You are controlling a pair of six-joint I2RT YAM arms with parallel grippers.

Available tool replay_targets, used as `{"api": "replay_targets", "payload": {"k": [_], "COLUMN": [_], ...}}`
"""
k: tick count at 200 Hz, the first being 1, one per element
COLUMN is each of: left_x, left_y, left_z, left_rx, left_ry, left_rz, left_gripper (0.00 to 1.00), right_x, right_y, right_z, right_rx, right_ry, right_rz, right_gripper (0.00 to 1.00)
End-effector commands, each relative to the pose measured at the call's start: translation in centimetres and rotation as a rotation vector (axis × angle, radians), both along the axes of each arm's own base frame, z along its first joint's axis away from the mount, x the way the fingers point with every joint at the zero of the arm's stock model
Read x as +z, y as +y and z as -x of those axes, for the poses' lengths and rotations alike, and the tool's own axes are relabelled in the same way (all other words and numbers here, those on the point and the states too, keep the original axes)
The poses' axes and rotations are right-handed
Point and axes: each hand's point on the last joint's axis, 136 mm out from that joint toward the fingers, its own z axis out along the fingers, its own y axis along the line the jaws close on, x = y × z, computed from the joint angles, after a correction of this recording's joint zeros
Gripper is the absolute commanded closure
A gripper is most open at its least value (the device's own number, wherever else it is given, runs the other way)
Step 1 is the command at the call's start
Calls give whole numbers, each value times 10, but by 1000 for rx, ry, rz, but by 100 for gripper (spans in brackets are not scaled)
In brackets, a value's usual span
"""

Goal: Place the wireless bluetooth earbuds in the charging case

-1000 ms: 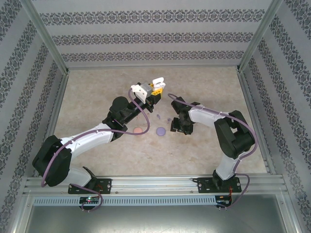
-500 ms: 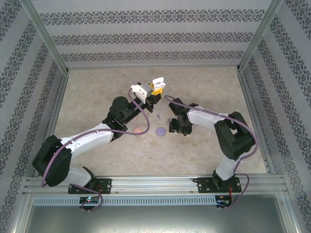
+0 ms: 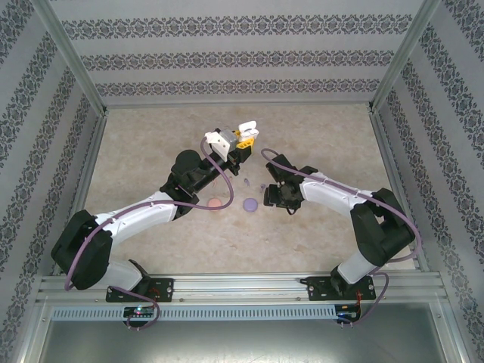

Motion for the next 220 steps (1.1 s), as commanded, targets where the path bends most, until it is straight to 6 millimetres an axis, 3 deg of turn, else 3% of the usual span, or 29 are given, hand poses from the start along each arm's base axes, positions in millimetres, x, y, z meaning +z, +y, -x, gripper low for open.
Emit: {"api": "replay_targets", "payload": {"k": [1,68,95,122,177,194,220], "left_x": [16,17,15,16,18,19,19], "left_y": [-1,-2,-2,-2,-2,-2,-1], "left_z": [-1,-1,-1,-1,-1,-1,-1], "left_rx": [-8,-11,-11,-12,-11,-9,-4], "left_ry": [-25,-31,-29,-31,-33,-32,-32], "left_rz": [23,2,0,-2,-1,1,2], "left_gripper": [100,100,100,100,100,100,100], "right_x": [-11,-45,-49,-35,29,30,15], "right_y": [-9,-32,-30,-16,1,-3,-8], "right_z": [9,41,41,33,0,-8,-16], "right_rx": [-32,-63,-69,-68,-125,-141,-185], "right_ry": [44,157,157,130,-36,-42,-11], "right_rz": [45,149,141,74,-89,-83,-75], "right_gripper": [41,45,45,45,45,45,46]}}
